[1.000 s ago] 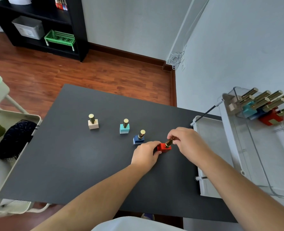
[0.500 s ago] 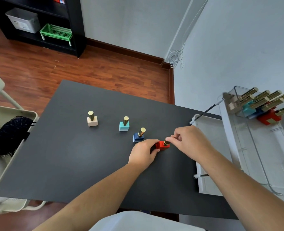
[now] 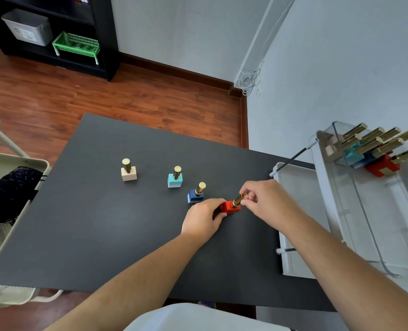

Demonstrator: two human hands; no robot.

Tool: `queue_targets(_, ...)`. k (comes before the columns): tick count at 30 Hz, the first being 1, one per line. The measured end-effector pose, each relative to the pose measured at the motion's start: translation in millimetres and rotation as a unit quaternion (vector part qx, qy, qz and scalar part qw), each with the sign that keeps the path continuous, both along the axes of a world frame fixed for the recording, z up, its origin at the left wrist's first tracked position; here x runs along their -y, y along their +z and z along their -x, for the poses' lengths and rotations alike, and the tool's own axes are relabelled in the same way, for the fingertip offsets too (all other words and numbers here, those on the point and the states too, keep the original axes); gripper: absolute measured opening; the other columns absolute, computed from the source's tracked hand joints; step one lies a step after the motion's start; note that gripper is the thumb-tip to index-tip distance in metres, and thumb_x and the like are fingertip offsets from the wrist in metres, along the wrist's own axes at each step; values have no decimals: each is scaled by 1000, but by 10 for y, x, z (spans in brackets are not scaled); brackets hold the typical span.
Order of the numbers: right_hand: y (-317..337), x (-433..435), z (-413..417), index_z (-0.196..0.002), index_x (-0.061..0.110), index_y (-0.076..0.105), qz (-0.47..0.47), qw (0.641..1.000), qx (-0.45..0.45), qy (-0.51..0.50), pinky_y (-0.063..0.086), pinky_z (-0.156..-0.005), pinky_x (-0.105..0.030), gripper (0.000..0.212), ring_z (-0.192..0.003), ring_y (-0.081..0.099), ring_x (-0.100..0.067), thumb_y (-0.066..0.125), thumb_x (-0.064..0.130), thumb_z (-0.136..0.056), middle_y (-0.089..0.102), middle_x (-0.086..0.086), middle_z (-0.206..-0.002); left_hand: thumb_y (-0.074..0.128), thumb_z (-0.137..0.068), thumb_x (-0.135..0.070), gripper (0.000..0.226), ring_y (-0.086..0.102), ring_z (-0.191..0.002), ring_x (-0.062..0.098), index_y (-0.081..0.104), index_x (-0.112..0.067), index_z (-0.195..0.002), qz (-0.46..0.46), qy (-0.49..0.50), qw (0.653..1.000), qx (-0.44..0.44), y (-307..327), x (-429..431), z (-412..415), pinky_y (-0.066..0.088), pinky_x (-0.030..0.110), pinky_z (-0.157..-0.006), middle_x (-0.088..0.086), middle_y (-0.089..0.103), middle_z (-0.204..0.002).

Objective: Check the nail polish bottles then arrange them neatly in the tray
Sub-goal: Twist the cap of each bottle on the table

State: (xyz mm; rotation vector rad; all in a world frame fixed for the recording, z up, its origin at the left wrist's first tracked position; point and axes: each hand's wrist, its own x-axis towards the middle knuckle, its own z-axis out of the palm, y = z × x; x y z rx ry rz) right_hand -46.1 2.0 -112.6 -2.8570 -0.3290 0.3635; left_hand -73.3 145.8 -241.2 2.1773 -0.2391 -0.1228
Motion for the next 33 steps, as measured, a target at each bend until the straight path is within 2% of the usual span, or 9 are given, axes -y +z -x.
queue_targets(7, -23, -11, 9, -93, 20, 65, -5, 1000, -5, 8, 50, -68, -32, 13, -71, 56, -18, 67, 25, -80, 58, 6, -72, 60, -90, -24, 30, 60, -105, 14, 60, -23, -120, -6, 2, 1000, 6, -8, 5, 9, 46, 26, -91, -4, 67, -115)
queue_targets(9, -38, 5, 3, -81, 17, 64, 14, 1000, -2, -16, 48, -63, -32, 23, -67, 55, -20, 67, 39, -79, 58, 3, -65, 60, -90, -24, 30, 60, -105, 15, 60, -23, -119, -6, 4, 1000, 8, -12, 2, 7, 46, 26, -91, -4, 67, -115)
queue_targets(11, -37, 15, 16, -92, 21, 60, 34, 999, -8, -16, 49, -65, -32, 32, -72, 57, -19, 66, 48, -76, 59, 3, -74, 60, -90, -24, 31, 59, -107, 14, 60, -24, -121, -7, 4, 1000, 2, -13, 4, 6, 46, 28, -93, -4, 67, -116)
queue_targets(14, -11, 12, 26, -116, 33, 50, 18, 999, -26, 19, 51, -76, -31, 42, -86, 56, -13, 68, 31, -78, 57, 8, -94, 61, -89, -23, 32, 59, -108, 15, 60, -23, -121, -3, 6, 1000, -1, -11, 3, 6, 46, 29, -96, -4, 67, -117)
queue_targets(17, -15, -2, -2, -103, 27, 60, 10, 999, -27, 41, 50, -75, -33, 25, -82, 56, -15, 63, 16, -82, 54, 10, -85, 60, -90, -23, 31, 59, -108, 15, 60, -23, -121, -4, 0, 1000, -5, -5, -2, 1, 47, 30, -97, -4, 67, -117)
queue_targets(19, -28, -12, -15, -94, 21, 64, 26, 999, -20, 22, 51, -71, -33, 12, -75, 56, -18, 64, 23, -82, 54, 7, -73, 60, -90, -24, 31, 59, -109, 15, 60, -23, -121, -7, -4, 1000, -7, -2, -3, -5, 47, 30, -97, -4, 67, -117)
queue_targets(22, -28, 3, 2, -99, 22, 59, 37, 999, -5, -3, 48, -66, -31, 29, -74, 57, -18, 67, 41, -78, 59, 4, -76, 59, -90, -24, 32, 58, -109, 14, 58, -24, -122, -14, -5, 1000, -11, 3, -1, -6, 47, 29, -97, -5, 66, -118)
queue_targets(27, -4, 8, 17, -102, 24, 65, -15, 999, -7, 31, 52, -76, -36, 23, -78, 57, -16, 66, 14, -81, 55, 8, -81, 59, -90, -24, 31, 59, -107, 14, 59, -23, -122, -9, -5, 1000, -8, 2, -4, -10, 47, 29, -95, -4, 66, -117)
queue_targets(33, -90, 1, 36, -92, 13, 69, -27, 999, 33, 16, 51, -73, -39, 13, -74, 57, -20, 67, 14, -79, 62, 0, -78, 60, -90, -23, 30, 59, -103, 14, 62, -24, -119, 1, 5, 1000, -8, 9, 2, -3, 48, 27, -91, -5, 68, -114)
